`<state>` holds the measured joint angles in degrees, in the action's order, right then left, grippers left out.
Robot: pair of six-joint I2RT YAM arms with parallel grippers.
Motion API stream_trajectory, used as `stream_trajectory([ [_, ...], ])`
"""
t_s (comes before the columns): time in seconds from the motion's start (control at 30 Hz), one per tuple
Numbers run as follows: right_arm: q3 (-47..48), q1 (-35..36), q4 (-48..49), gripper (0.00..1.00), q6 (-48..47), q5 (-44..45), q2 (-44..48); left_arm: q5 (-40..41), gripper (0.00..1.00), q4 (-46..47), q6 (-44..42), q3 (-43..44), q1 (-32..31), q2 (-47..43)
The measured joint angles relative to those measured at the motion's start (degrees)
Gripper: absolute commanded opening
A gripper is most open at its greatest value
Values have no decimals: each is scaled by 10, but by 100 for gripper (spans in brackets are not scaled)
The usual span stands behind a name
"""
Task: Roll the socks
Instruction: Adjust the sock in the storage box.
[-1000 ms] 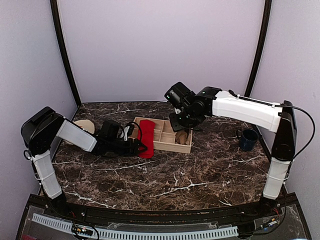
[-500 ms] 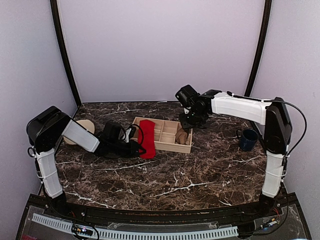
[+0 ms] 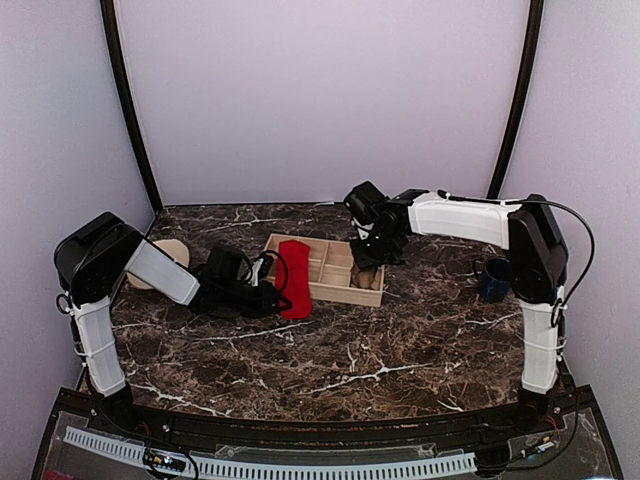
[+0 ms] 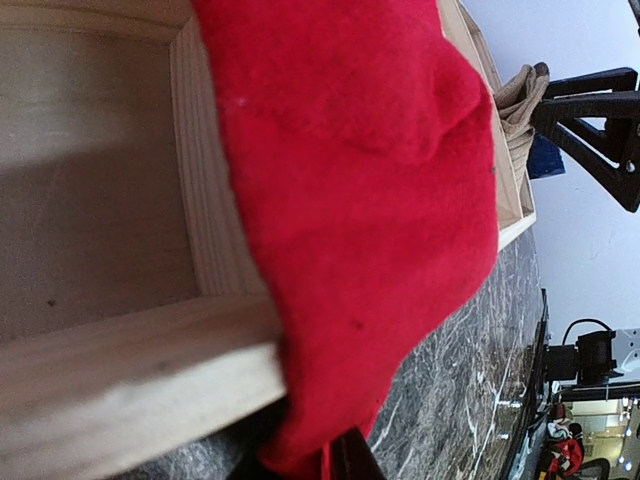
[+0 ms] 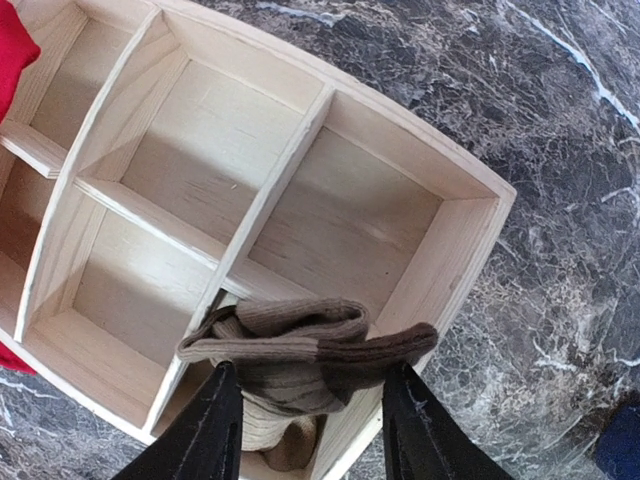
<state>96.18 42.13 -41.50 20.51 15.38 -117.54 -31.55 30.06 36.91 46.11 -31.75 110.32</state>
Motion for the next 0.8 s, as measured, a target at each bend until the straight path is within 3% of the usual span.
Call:
stream_trajectory([
  [0.37, 16, -3, 2, 49, -25, -19, -24, -9, 9, 8, 6, 0, 0, 1],
  [0.8, 23, -6, 2, 31, -52, -38, -34, -19, 9, 27, 17, 0, 4, 5],
])
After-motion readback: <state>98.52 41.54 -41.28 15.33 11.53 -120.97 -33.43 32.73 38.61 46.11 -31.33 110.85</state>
